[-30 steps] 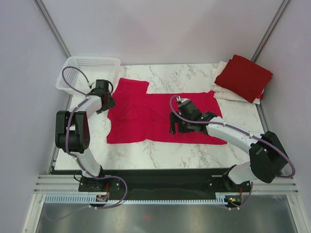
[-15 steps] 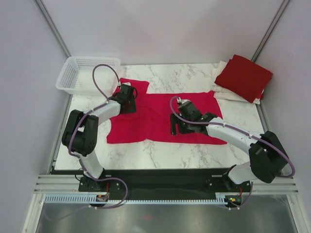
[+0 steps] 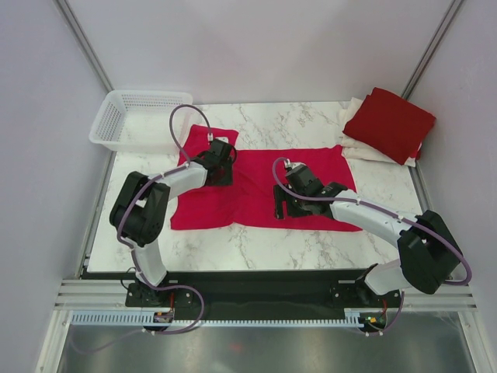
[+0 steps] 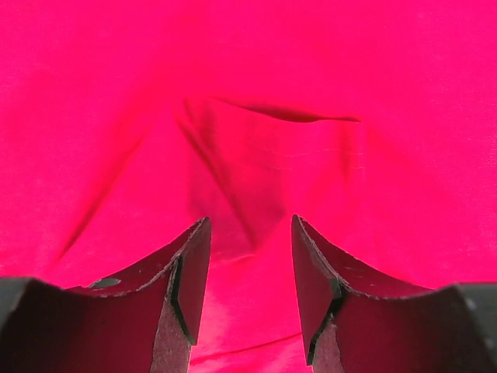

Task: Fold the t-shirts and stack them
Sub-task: Fold the tshirt

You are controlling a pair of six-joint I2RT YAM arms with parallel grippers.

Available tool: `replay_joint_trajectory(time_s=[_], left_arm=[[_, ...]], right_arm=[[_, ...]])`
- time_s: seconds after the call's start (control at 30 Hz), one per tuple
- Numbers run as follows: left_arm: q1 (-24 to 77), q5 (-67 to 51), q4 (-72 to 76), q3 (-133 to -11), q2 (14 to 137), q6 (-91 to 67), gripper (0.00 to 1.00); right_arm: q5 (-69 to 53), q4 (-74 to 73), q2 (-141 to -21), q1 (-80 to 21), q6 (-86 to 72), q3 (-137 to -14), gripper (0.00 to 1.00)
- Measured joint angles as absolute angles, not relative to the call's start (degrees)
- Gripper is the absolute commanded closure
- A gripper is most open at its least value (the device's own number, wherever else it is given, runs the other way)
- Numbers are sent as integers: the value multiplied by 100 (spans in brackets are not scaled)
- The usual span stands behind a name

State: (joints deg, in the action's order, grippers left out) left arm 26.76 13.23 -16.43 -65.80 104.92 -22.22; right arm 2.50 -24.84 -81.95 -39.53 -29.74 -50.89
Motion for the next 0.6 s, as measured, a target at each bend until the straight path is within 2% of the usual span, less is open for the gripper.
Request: replay_joint_trajectory(time_s=[0.6], left_arm=[[2685, 1693, -1625, -6606, 10650, -2215, 46]], right_arm=[[287, -2460, -8246, -3953, -2950, -5024, 16]])
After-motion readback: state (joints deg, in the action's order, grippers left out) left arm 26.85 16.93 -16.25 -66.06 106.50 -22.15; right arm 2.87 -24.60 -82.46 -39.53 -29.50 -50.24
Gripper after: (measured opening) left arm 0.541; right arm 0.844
